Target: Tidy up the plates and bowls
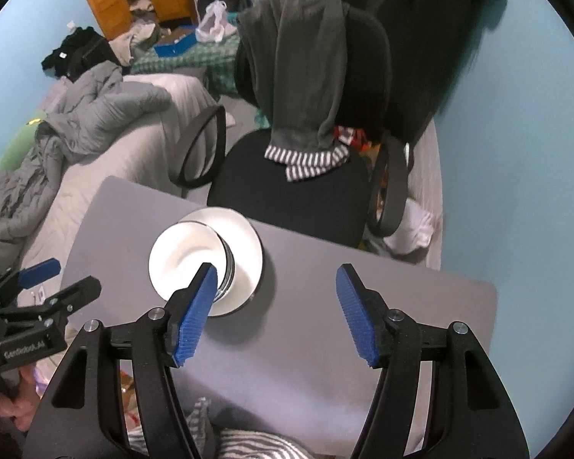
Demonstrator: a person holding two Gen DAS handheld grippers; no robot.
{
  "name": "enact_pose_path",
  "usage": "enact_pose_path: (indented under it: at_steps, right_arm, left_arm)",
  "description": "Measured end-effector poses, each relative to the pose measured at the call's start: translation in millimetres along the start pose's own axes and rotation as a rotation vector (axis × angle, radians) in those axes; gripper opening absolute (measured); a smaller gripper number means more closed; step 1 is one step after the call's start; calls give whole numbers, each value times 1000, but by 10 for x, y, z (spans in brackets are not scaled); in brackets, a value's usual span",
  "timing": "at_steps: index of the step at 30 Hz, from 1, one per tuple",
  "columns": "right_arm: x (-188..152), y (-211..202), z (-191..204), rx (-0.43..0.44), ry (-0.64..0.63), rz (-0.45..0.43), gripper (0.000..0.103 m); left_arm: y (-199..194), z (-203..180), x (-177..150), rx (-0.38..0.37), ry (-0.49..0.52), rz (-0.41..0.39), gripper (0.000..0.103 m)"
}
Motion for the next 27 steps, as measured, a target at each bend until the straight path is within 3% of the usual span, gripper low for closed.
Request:
enact_pose_path:
  at_steps: [6,13,19,27]
  right_arm:
    - [-3,-268,-28,-11,-41,-73,64]
    - [-25,-434,-7,19,-75,-107,64]
    - [-13,-568,-33,25,-53,-127,64]
    - [46,-710,-81,-4,17,-170,64]
  left_arm:
    - [-270,-151,-91,-9,-64,-60,87]
    - [-543,-360,-116,5,-66,-139,88]
    - [-758,-586,-54,43,66,-187,88]
    - [-859,-793,69,1,205,-187,88]
Point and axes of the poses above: each gripper's, at about its wrist camera, not at the fingertips, and y roughly the way its jaws point, z to its left, x to its top, the point moved 6 cm from there along y, roughly the way its jaws point, and after that the axes turned 12 degrees about -x, right-handed, at the moved point
